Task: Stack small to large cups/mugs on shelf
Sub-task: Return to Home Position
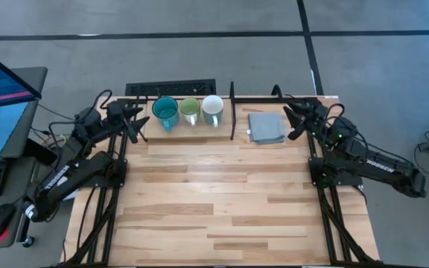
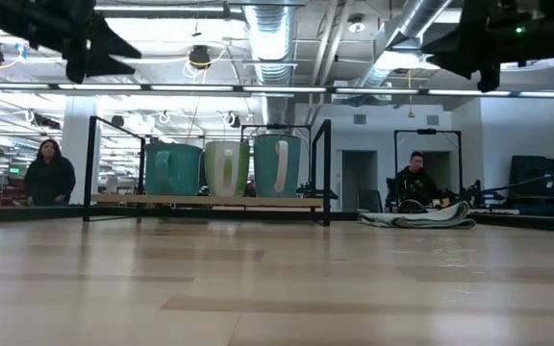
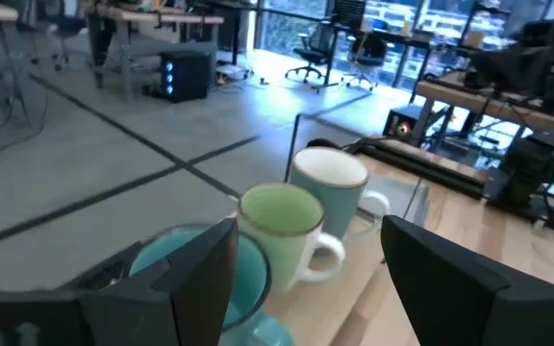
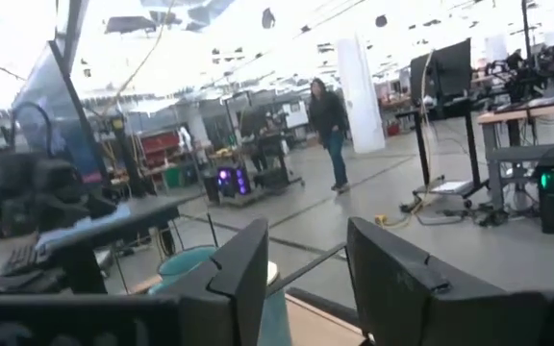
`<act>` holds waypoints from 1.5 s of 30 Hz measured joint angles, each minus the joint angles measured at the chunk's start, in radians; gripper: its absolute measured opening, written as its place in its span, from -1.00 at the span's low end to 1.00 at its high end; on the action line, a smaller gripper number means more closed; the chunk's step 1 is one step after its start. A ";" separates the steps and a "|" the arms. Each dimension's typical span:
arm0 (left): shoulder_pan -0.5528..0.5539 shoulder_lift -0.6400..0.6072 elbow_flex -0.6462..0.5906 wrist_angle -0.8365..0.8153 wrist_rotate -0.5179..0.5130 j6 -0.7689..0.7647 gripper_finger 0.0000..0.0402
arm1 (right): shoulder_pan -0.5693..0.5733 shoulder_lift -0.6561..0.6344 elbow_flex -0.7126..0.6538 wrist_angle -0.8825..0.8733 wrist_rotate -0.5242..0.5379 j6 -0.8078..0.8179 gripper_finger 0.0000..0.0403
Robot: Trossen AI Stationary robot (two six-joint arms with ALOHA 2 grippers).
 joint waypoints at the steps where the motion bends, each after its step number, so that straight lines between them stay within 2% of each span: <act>1: 0.000 -0.011 -0.021 0.010 -0.006 -0.011 0.23 | 0.000 -0.021 -0.014 -0.001 0.000 0.002 -0.17; 10: -0.030 -0.097 -0.186 0.160 -0.051 -0.033 0.23 | 0.001 -0.169 -0.120 0.059 0.002 0.036 -0.17; 20: -0.072 -0.190 -0.309 0.207 -0.114 -0.090 0.23 | -0.002 -0.240 -0.199 0.093 0.027 0.080 -0.17; 28: -0.094 -0.260 -0.352 0.214 -0.151 -0.122 0.23 | -0.002 -0.246 -0.266 0.198 0.027 0.104 -0.17; 37: -0.105 -0.293 -0.434 0.228 -0.159 -0.186 0.23 | -0.002 -0.246 -0.267 0.191 0.052 0.105 -0.17; 45: -0.112 -0.288 -0.438 0.237 -0.202 -0.179 0.23 | 0.000 -0.246 -0.268 0.176 0.052 0.113 -0.17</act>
